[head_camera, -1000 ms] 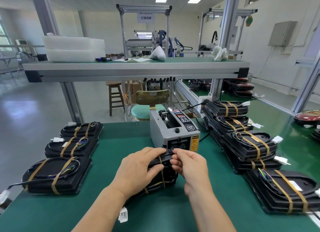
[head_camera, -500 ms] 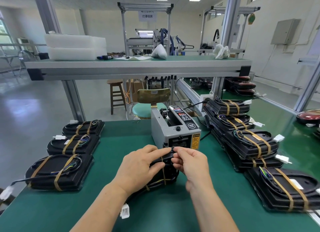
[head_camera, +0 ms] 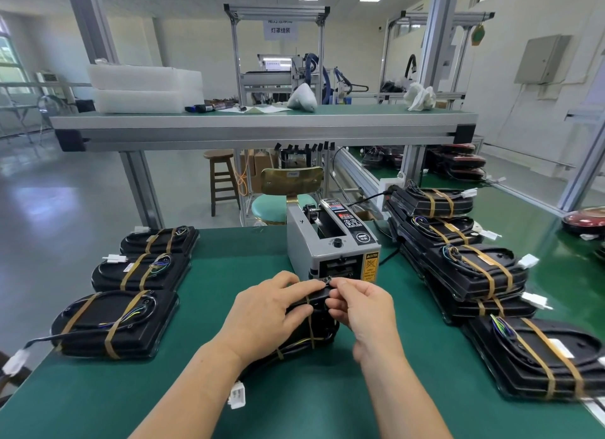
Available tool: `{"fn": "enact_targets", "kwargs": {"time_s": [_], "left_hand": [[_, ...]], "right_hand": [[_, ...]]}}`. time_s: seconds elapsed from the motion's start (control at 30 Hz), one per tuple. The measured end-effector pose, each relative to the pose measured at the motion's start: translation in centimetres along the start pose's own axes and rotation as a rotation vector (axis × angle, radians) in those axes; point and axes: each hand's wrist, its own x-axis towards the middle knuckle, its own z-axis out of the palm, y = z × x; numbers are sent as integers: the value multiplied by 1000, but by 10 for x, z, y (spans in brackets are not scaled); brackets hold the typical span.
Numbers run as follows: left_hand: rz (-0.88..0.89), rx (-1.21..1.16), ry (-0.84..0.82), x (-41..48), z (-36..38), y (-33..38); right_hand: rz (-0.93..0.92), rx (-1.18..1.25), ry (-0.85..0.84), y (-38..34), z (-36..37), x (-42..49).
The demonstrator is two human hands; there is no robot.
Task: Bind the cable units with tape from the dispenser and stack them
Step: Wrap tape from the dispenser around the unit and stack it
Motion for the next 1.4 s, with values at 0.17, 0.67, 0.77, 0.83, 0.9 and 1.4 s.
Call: {"fn": "enact_targets", "kwargs": {"time_s": [0.17, 0.67, 0.77, 0.83, 0.9, 1.4], "left_hand": [[1, -16, 1, 0, 1, -1], [19, -38, 35, -3, 0, -1], [18, -66, 39, -4, -3, 1], [-7, -119, 66, -6, -3, 0], [-60, -160, 85, -7, -3, -1], [-547, -707, -146, -50, -9, -55]], "right_hand": [[-108, -105, 32, 4, -1, 4], [-198, -349, -23, 6, 2, 35], [-197, -443, 2, 11, 9, 37], [-203, -410, -1, 16, 10, 37], [-215, -362, -18, 21, 8, 36], [-156, -347, -105, 50, -3, 38]]}}
